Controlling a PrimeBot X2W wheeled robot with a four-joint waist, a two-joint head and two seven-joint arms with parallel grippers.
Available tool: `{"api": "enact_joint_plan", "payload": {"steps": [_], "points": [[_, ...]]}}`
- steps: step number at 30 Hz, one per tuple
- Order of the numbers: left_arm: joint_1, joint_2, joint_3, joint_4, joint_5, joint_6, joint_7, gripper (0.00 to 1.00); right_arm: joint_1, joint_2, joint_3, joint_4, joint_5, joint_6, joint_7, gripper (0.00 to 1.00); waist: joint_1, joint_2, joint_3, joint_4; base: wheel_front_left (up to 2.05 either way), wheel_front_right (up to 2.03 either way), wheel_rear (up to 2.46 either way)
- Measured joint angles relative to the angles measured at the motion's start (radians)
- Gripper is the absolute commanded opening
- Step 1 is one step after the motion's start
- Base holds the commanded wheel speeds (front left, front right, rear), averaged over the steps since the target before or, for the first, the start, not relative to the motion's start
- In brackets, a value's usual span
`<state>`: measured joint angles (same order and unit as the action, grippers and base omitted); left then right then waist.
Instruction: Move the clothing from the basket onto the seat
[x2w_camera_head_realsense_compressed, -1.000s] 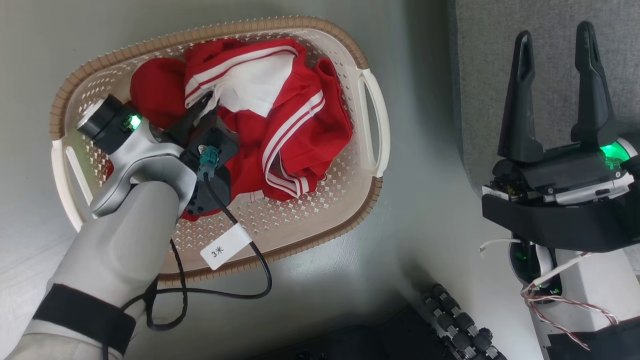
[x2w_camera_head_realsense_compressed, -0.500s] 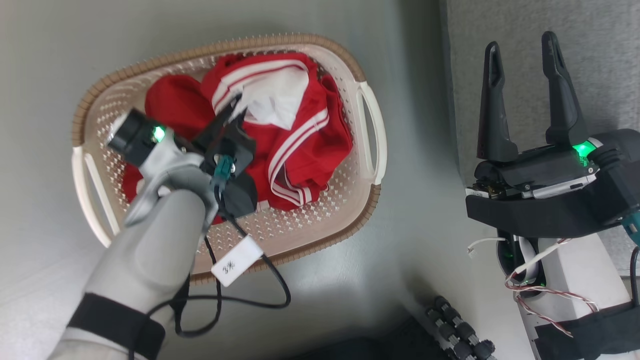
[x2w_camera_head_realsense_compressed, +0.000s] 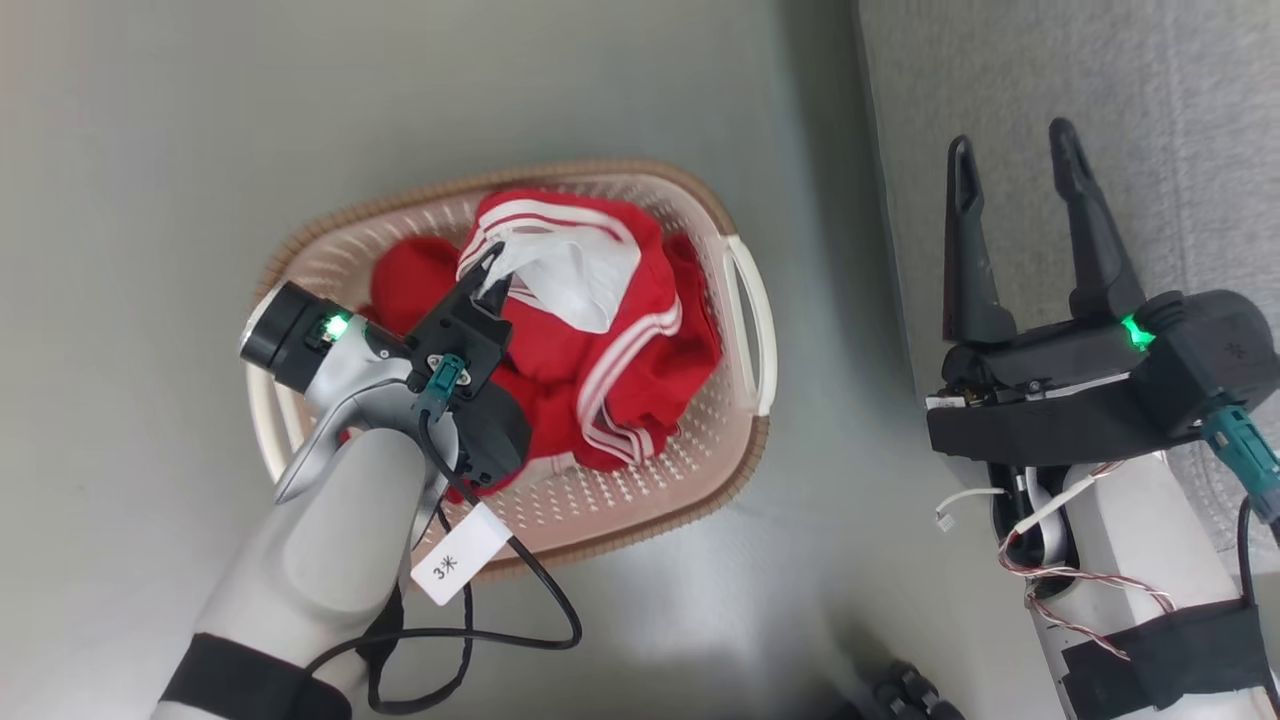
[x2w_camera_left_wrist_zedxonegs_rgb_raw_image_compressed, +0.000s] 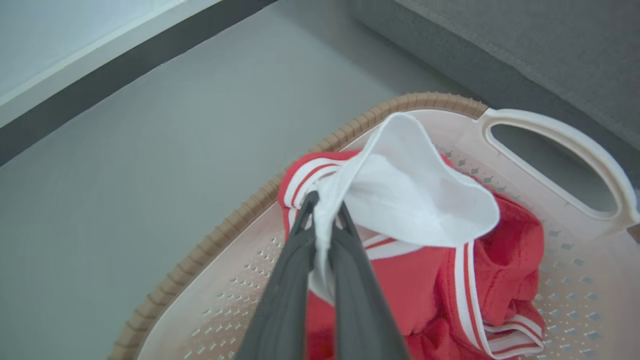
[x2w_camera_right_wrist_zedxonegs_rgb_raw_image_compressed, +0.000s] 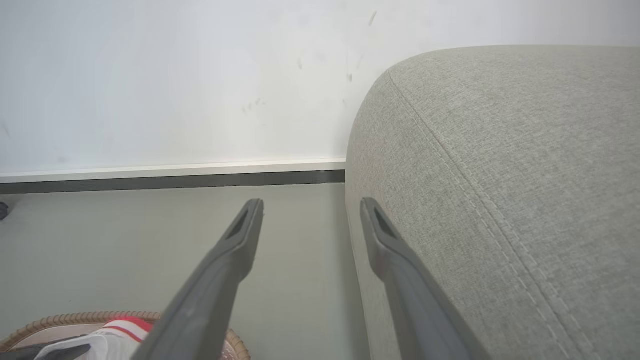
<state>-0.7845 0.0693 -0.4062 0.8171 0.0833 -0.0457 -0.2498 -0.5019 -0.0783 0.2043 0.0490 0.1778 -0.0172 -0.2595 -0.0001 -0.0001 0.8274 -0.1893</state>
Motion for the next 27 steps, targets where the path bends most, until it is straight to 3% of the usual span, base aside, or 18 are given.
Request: {"api": "enact_joint_plan", "payload": {"steps": [27], "points": [[0.009, -0.018, -0.028, -0.112, -0.067, -0.052, 0.0, 0.0, 0.024, -0.01, -0.026, 0.316, 0.009, 0.078, 0.001, 1.0, -0.0001, 0.0, -0.364, 0.115, 0.0, 0.0, 0.0]]}}
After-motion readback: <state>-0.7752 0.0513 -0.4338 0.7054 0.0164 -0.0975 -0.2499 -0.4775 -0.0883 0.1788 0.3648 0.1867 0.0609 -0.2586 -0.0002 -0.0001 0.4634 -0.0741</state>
